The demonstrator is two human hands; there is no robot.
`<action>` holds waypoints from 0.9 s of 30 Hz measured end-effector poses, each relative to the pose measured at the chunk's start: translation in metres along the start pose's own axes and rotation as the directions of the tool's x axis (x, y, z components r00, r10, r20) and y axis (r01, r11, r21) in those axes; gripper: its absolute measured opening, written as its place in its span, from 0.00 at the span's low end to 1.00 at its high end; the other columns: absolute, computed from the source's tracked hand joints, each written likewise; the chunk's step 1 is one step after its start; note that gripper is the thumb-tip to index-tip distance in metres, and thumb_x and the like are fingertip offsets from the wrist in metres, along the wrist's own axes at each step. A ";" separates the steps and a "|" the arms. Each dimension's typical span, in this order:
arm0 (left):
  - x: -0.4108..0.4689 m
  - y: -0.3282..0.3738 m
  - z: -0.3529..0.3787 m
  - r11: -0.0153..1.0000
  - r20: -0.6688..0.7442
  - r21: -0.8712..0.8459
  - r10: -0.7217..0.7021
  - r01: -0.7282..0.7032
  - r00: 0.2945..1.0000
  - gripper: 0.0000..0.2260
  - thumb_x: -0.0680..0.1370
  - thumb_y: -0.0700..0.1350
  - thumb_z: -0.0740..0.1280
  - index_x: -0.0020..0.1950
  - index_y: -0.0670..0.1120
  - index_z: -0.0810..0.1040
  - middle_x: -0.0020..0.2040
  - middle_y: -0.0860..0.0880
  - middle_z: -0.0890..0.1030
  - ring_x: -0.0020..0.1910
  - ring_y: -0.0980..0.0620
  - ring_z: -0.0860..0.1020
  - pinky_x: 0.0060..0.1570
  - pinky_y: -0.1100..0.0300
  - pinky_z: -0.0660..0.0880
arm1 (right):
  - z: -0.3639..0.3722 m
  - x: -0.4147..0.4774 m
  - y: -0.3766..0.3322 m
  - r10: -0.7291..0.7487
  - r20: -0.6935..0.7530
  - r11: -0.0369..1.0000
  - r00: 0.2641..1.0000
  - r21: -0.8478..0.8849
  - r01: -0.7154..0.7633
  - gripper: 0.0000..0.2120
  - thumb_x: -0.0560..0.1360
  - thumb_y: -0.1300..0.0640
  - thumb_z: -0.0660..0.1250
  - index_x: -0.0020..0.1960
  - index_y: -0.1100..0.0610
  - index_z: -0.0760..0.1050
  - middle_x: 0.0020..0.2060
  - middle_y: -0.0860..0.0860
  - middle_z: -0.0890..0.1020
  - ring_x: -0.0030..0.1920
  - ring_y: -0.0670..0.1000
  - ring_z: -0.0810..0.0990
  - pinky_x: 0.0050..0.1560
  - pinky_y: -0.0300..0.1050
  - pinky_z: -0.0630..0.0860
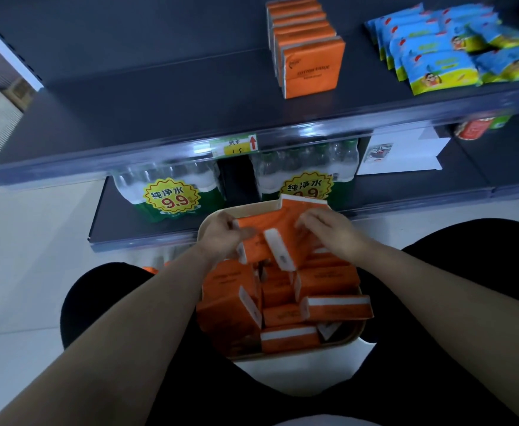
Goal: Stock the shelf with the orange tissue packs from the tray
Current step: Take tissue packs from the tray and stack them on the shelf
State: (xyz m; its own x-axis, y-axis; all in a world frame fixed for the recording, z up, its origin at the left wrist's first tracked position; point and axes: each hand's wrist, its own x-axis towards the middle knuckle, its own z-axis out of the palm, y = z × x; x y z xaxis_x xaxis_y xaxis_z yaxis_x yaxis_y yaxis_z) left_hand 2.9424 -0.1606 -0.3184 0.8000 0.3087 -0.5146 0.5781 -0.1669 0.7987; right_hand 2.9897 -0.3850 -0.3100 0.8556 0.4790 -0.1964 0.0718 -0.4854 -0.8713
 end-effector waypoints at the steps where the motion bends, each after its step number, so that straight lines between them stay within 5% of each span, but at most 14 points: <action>1: -0.001 -0.001 -0.001 1.000 -0.017 -0.015 -0.002 0.002 1.000 0.07 0.73 0.43 0.74 0.46 0.47 0.76 0.47 0.42 0.83 0.45 0.42 0.83 0.46 0.42 0.81 | 0.001 0.002 0.003 0.001 0.022 1.000 1.000 -0.030 0.000 0.05 0.79 0.57 0.63 0.53 0.52 0.75 0.51 0.51 0.79 0.50 0.50 0.79 0.55 0.54 0.78; 5: -0.006 -0.006 -0.008 1.000 0.004 -0.014 -0.026 0.026 1.000 0.04 0.77 0.43 0.70 0.46 0.48 0.76 0.45 0.43 0.82 0.40 0.45 0.82 0.39 0.51 0.81 | 0.003 0.012 0.014 -0.069 0.025 0.913 0.997 -0.400 0.073 0.35 0.72 0.59 0.70 0.74 0.49 0.59 0.68 0.55 0.66 0.67 0.57 0.67 0.69 0.57 0.66; 9: -0.006 -0.008 -0.010 1.000 0.021 0.012 -0.015 0.014 1.000 0.04 0.78 0.44 0.68 0.45 0.49 0.75 0.43 0.44 0.81 0.40 0.46 0.81 0.39 0.51 0.80 | 0.005 0.026 0.015 -0.066 0.117 0.831 0.991 -0.544 0.119 0.45 0.72 0.51 0.72 0.78 0.47 0.46 0.76 0.52 0.55 0.75 0.56 0.56 0.73 0.57 0.57; 12: -0.005 -0.011 -0.013 1.000 0.031 0.018 -0.006 0.005 1.000 0.03 0.78 0.44 0.68 0.45 0.50 0.76 0.45 0.41 0.82 0.43 0.42 0.82 0.44 0.46 0.81 | 0.008 0.031 0.011 -0.012 0.173 0.804 0.985 -0.585 0.112 0.45 0.71 0.47 0.73 0.78 0.49 0.49 0.75 0.53 0.58 0.74 0.56 0.56 0.72 0.56 0.58; 15: -0.005 -0.012 -0.015 1.000 0.011 -0.025 0.013 -0.013 1.000 0.05 0.78 0.42 0.68 0.47 0.51 0.75 0.47 0.41 0.82 0.44 0.41 0.82 0.45 0.45 0.81 | 0.005 0.030 0.003 0.028 0.094 0.795 0.995 -0.605 0.035 0.42 0.64 0.42 0.76 0.71 0.49 0.62 0.67 0.54 0.65 0.68 0.56 0.60 0.69 0.52 0.62; 18: -0.006 -0.008 -0.016 0.993 -0.003 -0.113 0.042 -0.042 0.999 0.06 0.77 0.39 0.68 0.49 0.47 0.73 0.50 0.42 0.81 0.45 0.45 0.82 0.41 0.51 0.80 | 0.000 0.025 0.001 0.038 0.082 0.874 0.996 -0.486 0.006 0.29 0.64 0.46 0.77 0.59 0.48 0.66 0.60 0.52 0.69 0.62 0.54 0.67 0.58 0.47 0.69; 21: -0.007 0.006 -0.016 0.983 -0.039 -0.131 0.127 -0.131 0.991 0.09 0.76 0.39 0.70 0.49 0.41 0.71 0.48 0.40 0.79 0.47 0.44 0.80 0.49 0.44 0.79 | -0.012 0.018 -0.006 0.077 0.091 0.956 0.993 -0.289 -0.048 0.23 0.70 0.52 0.74 0.56 0.49 0.63 0.51 0.51 0.75 0.49 0.52 0.77 0.43 0.45 0.75; 24: -0.004 0.037 -0.015 0.952 -0.106 -0.177 0.232 -0.248 0.967 0.13 0.74 0.40 0.72 0.51 0.38 0.71 0.46 0.40 0.78 0.45 0.43 0.78 0.53 0.38 0.76 | -0.038 0.015 -0.020 0.037 -0.039 0.991 0.999 -0.123 -0.042 0.20 0.73 0.57 0.71 0.58 0.50 0.63 0.48 0.49 0.74 0.47 0.50 0.77 0.43 0.45 0.75; 27: -0.002 0.082 -0.006 0.898 -0.217 -0.218 0.337 -0.382 0.916 0.08 0.76 0.39 0.70 0.49 0.45 0.71 0.45 0.44 0.79 0.45 0.45 0.78 0.47 0.46 0.78 | -0.073 0.017 -0.031 -0.032 -0.245 0.996 0.969 -0.087 0.011 0.21 0.75 0.60 0.68 0.63 0.54 0.63 0.51 0.51 0.73 0.48 0.51 0.74 0.41 0.42 0.72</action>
State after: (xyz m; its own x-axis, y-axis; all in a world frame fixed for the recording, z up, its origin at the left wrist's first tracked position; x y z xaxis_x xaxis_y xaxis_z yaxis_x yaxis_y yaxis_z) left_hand 2.9874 -0.1692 -0.2507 0.8930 0.4294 -0.1349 0.1790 -0.0639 0.9818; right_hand 3.0394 -0.4156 -0.2533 0.9524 0.3004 -0.0526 0.1250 -0.5419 -0.8311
